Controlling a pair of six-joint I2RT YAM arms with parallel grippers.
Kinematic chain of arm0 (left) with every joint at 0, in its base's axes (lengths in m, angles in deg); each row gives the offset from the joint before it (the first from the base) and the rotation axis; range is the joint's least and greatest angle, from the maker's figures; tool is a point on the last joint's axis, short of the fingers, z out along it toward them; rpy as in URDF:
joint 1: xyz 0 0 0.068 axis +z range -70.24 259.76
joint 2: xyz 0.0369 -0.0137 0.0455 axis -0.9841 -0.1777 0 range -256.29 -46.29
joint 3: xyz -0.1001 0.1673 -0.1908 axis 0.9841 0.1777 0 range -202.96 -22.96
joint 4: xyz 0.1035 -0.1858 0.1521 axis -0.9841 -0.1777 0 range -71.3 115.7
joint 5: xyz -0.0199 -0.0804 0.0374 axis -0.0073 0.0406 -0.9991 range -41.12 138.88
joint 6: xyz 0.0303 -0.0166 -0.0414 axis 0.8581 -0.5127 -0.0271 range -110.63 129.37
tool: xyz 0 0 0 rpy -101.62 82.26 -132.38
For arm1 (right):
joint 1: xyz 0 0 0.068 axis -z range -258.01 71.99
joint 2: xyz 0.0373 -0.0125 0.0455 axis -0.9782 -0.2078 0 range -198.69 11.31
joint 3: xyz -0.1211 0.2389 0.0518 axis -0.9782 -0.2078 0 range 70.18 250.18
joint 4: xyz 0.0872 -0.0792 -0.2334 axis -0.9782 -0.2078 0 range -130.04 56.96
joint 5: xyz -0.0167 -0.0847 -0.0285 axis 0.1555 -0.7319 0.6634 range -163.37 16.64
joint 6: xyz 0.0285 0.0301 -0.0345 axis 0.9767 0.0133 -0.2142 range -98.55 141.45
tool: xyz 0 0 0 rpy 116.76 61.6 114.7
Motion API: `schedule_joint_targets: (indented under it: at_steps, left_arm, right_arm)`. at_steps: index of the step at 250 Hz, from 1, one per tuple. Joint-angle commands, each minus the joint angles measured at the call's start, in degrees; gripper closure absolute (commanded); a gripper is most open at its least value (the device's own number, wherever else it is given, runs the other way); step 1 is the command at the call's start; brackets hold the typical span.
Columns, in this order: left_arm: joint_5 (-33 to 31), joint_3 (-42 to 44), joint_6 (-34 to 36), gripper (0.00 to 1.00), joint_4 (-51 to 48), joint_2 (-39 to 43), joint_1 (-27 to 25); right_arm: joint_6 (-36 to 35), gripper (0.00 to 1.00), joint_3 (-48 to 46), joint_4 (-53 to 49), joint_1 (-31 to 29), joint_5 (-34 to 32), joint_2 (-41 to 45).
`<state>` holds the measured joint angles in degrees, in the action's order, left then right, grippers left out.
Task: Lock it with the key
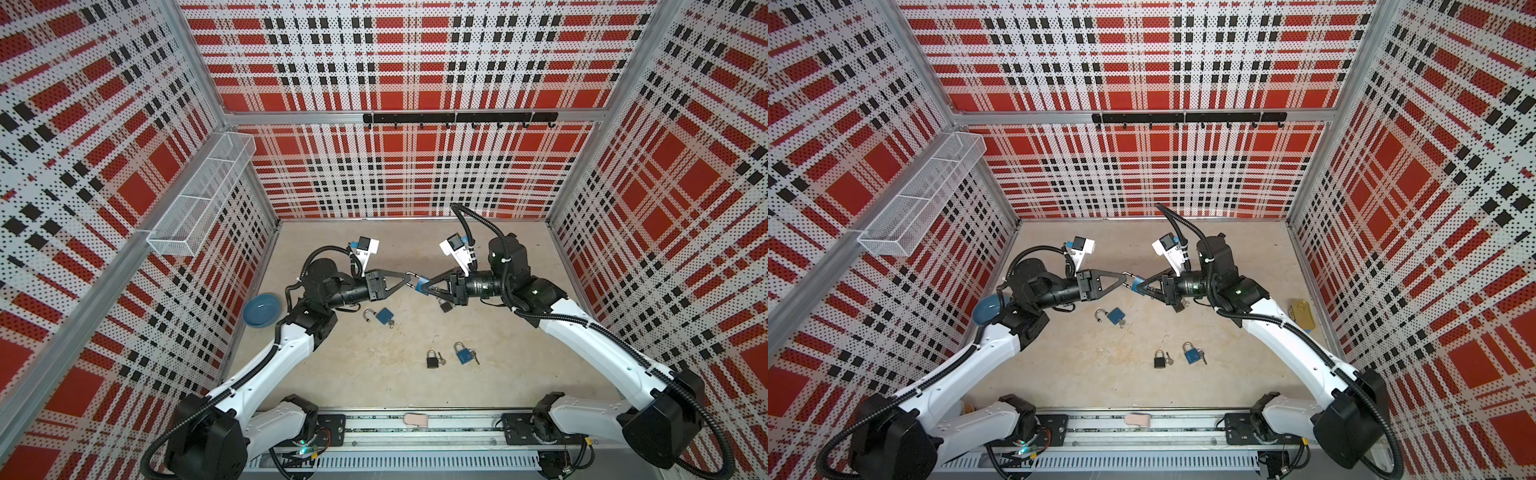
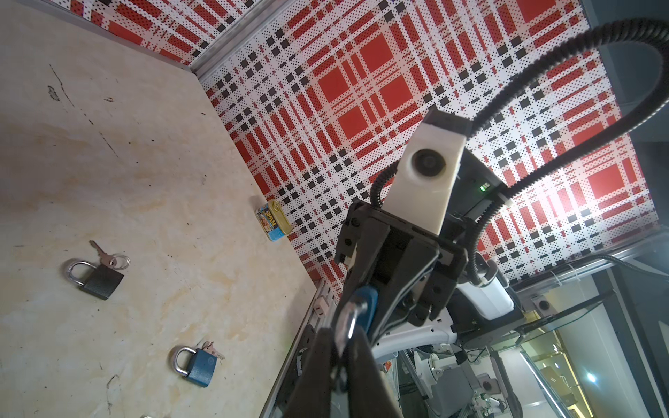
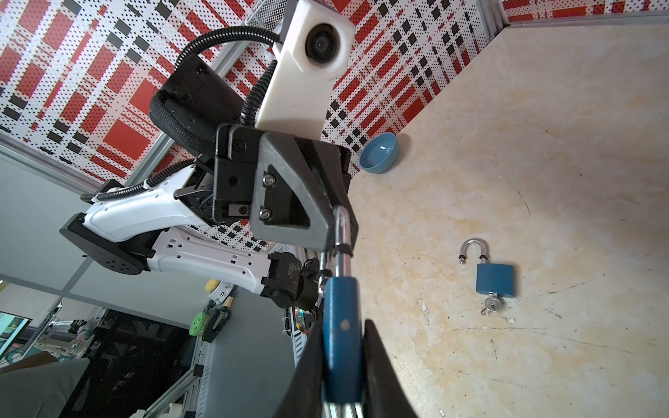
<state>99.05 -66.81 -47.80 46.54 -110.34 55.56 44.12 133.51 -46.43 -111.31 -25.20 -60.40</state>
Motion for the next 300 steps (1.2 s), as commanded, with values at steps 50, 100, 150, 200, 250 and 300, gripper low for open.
schedule_joint_targets:
  at_steps: [50, 100, 150, 200, 250, 300]
  left_arm:
    - [0.10, -0.52, -0.57, 0.85, 1.20, -0.89, -0.72]
    - [0.20, -0.27, -1.02, 1.00, 2.14, -0.97, -0.63]
    - [-0.57, 0.94, 0.62, 1.00, 2.31, -0.16, -0.34]
    - [-1.74, 2.28, 1.45, 1.00, 2.21, -0.21, -0.38]
    - [-2.77, 1.84, 1.87, 1.00, 2.35, -0.41, -2.22]
    - [-4.50, 1.91, 2.01, 1.00, 2.44, -1.15, -6.09]
  right_arm:
    - [0.43, 1.00, 1.97, 4.16, -0.29, 2.98, -0.01]
    - [0.33, 1.00, 1.88, 3.94, -0.33, 3.49, -0.27]
    - [6.12, 1.00, 0.48, 9.62, -0.09, 8.95, -0.37]
    - [10.80, 1.00, -0.05, 13.78, 0.04, 12.39, -0.39]
    - [14.96, 1.00, -0.97, 18.85, 0.03, 13.54, -0.88]
    - [16.13, 1.00, -1.30, 20.89, 0.03, 12.34, -1.65]
